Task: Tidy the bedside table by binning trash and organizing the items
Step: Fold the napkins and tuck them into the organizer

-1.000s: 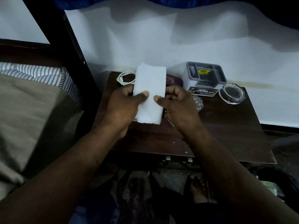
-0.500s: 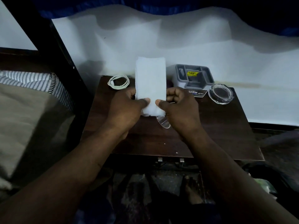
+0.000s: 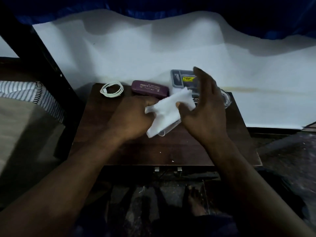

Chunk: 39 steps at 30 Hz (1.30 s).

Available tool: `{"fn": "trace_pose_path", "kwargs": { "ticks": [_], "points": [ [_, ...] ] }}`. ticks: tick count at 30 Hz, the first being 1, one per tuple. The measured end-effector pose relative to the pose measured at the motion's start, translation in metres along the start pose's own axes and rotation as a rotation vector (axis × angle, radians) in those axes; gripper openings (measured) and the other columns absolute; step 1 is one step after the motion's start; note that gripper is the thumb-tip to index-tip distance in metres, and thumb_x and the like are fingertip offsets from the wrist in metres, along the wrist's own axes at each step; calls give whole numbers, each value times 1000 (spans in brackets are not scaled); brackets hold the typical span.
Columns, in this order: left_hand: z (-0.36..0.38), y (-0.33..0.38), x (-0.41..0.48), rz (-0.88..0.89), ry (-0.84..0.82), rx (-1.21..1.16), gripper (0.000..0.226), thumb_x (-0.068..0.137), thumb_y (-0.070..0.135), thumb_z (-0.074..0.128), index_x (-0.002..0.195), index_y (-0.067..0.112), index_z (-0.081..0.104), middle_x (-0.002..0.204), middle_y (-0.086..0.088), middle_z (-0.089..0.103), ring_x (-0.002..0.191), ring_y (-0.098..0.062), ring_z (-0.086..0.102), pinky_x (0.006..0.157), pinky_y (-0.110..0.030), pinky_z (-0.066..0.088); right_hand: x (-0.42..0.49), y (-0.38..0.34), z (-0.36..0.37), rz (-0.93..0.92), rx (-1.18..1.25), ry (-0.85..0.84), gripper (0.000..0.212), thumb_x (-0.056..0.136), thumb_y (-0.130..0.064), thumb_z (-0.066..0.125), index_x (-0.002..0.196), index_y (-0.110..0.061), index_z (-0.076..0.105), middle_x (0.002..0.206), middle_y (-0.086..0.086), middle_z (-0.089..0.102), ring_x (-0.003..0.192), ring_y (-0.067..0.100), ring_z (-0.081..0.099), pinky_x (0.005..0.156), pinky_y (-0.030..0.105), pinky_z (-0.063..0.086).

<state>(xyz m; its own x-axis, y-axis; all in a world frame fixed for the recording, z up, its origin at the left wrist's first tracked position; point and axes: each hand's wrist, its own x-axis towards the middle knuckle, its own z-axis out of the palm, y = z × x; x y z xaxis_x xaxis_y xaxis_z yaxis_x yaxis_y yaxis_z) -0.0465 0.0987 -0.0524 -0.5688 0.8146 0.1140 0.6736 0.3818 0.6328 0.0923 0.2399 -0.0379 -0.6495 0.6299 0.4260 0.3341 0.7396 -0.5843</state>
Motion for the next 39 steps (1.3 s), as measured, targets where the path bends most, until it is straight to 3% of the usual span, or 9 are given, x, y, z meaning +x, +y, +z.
{"fn": "trace_pose_path", "kwargs": {
  "ticks": [2, 6, 10, 14, 18, 23, 27, 34, 39],
  "points": [
    [3, 7, 3, 101, -18, 31, 10, 77, 18, 55, 70, 20, 61, 72, -1, 68, 70, -19, 63, 62, -32, 45, -1, 2, -6, -135, -124, -94, 86, 70, -27, 64, 153, -23, 43, 160, 2, 41, 150, 28, 36, 115, 56, 39],
    [11, 17, 17, 203, 12, 28, 11, 76, 19, 60, 83, 26, 65, 85, 5, 70, 83, -23, 67, 68, -32, 49, 0, 14, -6, -172, -149, -225, 62, 74, -29, 70, 135, -23, 61, 122, 0, 72, 114, 27, 67, 102, 46, 49],
    [20, 22, 25, -2, 133, -331, 40, 78, 23, 77, 113, 36, 65, 103, 12, 71, 91, -3, 65, 80, -21, 50, 0, 21, -5, -76, -93, -161, 25, 82, -24, 77, 107, -22, 74, 93, 2, 78, 85, 25, 72, 73, 33, 54],
    [28, 28, 38, -265, 233, -775, 64, 63, 44, 85, 121, 36, 61, 116, -3, 70, 102, -16, 72, 86, -34, 59, 8, 24, -5, 242, 147, -41, 21, 83, -25, 81, 103, -21, 77, 88, -12, 72, 80, 6, 66, 73, 19, 51],
    [37, 32, 39, -390, 9, -1079, 43, 81, 31, 85, 116, 13, 68, 105, -6, 78, 89, -20, 73, 72, -31, 56, 17, 27, -3, 494, 557, 2, 12, 86, -15, 80, 98, -15, 76, 91, 2, 80, 87, 24, 77, 82, 50, 63],
    [49, 44, 40, -390, -48, -1087, 21, 89, 10, 77, 109, 6, 74, 101, -10, 80, 92, -25, 78, 82, -35, 61, 23, 32, 3, 582, 803, -5, 13, 86, -11, 79, 98, -12, 75, 99, 10, 80, 96, 36, 76, 87, 62, 60],
    [54, 45, 54, -435, 151, -1030, 12, 90, 3, 74, 101, 8, 75, 93, -6, 80, 86, -17, 78, 72, -27, 61, 28, 41, 4, 538, 715, -17, 6, 89, -13, 78, 92, -16, 74, 94, 8, 80, 93, 36, 76, 79, 51, 63],
    [62, 37, 77, -251, 288, -896, 8, 88, 20, 71, 95, 18, 74, 91, -16, 72, 82, -24, 67, 84, -57, 59, 39, 57, 6, 397, 435, -74, 13, 85, -25, 76, 96, -18, 75, 89, -1, 80, 85, 21, 77, 81, 53, 62],
    [71, 36, 93, -279, 263, -936, 25, 88, 9, 76, 105, 27, 73, 95, -5, 76, 91, -21, 75, 84, -43, 63, 53, 63, 11, 383, 346, 43, 14, 83, -25, 79, 94, -18, 74, 85, -5, 78, 80, 13, 75, 76, 46, 63]
  ]
}}
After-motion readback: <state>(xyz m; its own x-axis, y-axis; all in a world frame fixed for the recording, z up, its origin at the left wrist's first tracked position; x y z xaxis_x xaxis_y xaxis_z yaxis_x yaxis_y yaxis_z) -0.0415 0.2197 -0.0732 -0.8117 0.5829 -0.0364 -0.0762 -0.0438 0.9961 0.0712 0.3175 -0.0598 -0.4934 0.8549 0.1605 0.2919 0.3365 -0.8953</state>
